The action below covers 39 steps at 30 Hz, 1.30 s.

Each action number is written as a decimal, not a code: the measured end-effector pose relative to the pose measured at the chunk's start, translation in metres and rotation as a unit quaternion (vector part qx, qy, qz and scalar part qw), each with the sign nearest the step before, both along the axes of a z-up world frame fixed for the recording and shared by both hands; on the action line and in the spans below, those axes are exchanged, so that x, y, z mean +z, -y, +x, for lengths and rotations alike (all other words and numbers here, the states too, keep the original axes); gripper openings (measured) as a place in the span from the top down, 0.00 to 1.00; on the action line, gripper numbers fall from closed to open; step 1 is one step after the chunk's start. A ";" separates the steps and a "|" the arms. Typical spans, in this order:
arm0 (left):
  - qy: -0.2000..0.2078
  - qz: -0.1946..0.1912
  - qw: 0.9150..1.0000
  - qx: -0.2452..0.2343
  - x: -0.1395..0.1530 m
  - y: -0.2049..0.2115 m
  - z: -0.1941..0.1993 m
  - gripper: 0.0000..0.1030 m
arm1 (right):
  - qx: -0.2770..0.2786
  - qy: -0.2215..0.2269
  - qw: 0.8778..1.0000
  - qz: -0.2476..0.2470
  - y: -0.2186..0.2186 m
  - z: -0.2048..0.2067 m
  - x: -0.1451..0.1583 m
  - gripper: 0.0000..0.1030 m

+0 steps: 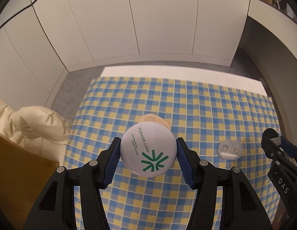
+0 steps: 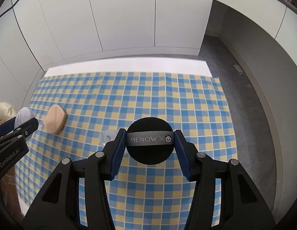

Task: Organize objects
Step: 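Lift the white compact with the left tool while the right tool lifts the black compact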

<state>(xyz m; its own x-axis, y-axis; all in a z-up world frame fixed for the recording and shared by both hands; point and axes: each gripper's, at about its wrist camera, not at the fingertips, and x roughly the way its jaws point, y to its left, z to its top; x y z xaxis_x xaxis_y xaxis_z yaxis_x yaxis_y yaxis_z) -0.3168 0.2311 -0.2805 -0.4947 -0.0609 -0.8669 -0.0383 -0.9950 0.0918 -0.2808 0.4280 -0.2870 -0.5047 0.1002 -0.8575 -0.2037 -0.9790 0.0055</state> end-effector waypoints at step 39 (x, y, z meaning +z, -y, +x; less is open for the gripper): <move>-0.142 0.018 0.990 0.021 0.251 0.056 0.084 0.44 | 0.054 -0.142 0.987 0.046 0.054 0.063 0.276 0.49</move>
